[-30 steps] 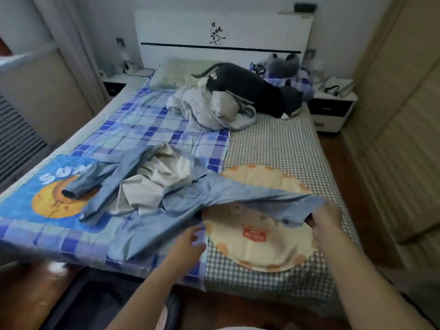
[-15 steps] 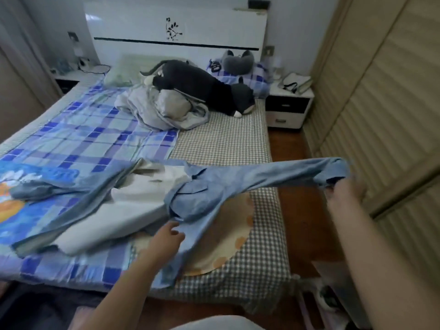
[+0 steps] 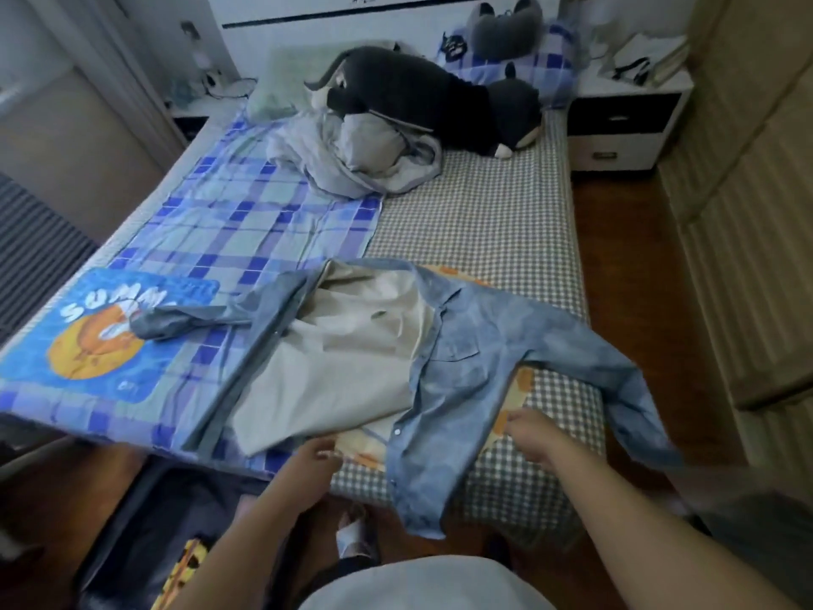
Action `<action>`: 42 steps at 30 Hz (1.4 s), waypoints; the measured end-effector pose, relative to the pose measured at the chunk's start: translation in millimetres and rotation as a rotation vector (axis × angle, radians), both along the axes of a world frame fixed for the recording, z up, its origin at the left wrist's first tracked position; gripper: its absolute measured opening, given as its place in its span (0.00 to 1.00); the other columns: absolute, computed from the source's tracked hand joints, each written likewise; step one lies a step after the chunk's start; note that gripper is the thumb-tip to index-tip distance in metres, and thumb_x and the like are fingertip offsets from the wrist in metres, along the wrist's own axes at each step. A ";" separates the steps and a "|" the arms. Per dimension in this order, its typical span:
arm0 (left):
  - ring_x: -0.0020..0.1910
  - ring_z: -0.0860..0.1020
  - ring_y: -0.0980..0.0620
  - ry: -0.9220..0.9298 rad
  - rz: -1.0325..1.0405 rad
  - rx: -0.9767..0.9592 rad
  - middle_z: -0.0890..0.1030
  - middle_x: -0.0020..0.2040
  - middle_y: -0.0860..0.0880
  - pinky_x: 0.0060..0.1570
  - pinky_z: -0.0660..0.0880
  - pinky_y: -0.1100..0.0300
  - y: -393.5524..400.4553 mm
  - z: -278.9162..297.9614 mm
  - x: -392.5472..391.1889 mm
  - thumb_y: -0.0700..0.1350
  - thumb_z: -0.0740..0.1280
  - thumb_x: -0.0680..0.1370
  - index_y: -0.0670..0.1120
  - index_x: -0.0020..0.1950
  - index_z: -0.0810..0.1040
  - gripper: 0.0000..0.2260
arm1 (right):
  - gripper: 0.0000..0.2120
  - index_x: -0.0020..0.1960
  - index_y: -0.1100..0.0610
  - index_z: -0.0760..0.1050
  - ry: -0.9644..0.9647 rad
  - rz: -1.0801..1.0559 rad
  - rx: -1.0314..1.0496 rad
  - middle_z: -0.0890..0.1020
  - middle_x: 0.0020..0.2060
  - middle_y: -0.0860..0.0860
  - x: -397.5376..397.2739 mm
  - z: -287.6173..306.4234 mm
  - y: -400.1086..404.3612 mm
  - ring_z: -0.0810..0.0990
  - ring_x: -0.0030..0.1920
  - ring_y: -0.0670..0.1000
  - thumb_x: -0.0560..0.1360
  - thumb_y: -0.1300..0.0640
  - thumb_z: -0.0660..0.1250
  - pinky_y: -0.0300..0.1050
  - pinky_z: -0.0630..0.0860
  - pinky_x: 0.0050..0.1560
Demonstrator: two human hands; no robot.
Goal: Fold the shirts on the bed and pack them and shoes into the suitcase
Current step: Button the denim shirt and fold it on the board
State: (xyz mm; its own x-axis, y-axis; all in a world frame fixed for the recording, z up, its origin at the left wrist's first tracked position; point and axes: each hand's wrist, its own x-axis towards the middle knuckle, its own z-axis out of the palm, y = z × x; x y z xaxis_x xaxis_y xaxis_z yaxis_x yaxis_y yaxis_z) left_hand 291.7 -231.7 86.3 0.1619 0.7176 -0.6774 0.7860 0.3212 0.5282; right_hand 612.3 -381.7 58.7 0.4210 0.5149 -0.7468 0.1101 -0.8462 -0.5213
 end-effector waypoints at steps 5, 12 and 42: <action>0.43 0.79 0.49 -0.073 0.143 0.056 0.82 0.52 0.43 0.44 0.75 0.54 36.9 1.5 -22.4 0.37 0.67 0.80 0.46 0.57 0.78 0.08 | 0.13 0.62 0.64 0.79 -0.005 0.067 0.084 0.80 0.46 0.58 -26.8 -6.7 89.5 0.75 0.44 0.56 0.81 0.61 0.63 0.45 0.72 0.42; 0.52 0.79 0.49 0.004 0.054 0.136 0.80 0.58 0.48 0.49 0.71 0.57 145.9 -23.1 -65.6 0.42 0.65 0.82 0.48 0.65 0.78 0.12 | 0.14 0.64 0.61 0.79 0.059 -0.022 0.005 0.82 0.57 0.60 -94.3 -55.1 190.2 0.80 0.55 0.59 0.79 0.63 0.63 0.45 0.74 0.47; 0.56 0.79 0.35 0.008 -0.539 0.367 0.78 0.61 0.40 0.51 0.73 0.47 136.9 -71.1 -55.4 0.42 0.62 0.80 0.47 0.79 0.63 0.26 | 0.01 0.50 0.58 0.75 -0.890 -0.448 0.183 0.76 0.45 0.54 -136.8 -2.1 170.2 0.74 0.46 0.55 0.79 0.62 0.65 0.44 0.64 0.45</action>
State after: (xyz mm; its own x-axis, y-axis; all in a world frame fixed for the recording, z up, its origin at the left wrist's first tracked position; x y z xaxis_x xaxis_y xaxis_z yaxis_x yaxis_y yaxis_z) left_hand 236.3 -94.8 15.2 0.5599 0.7222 -0.4061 0.7908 -0.3196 0.5220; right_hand 475.5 -211.4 56.7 0.9688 0.2478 0.0076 0.2140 -0.8202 -0.5306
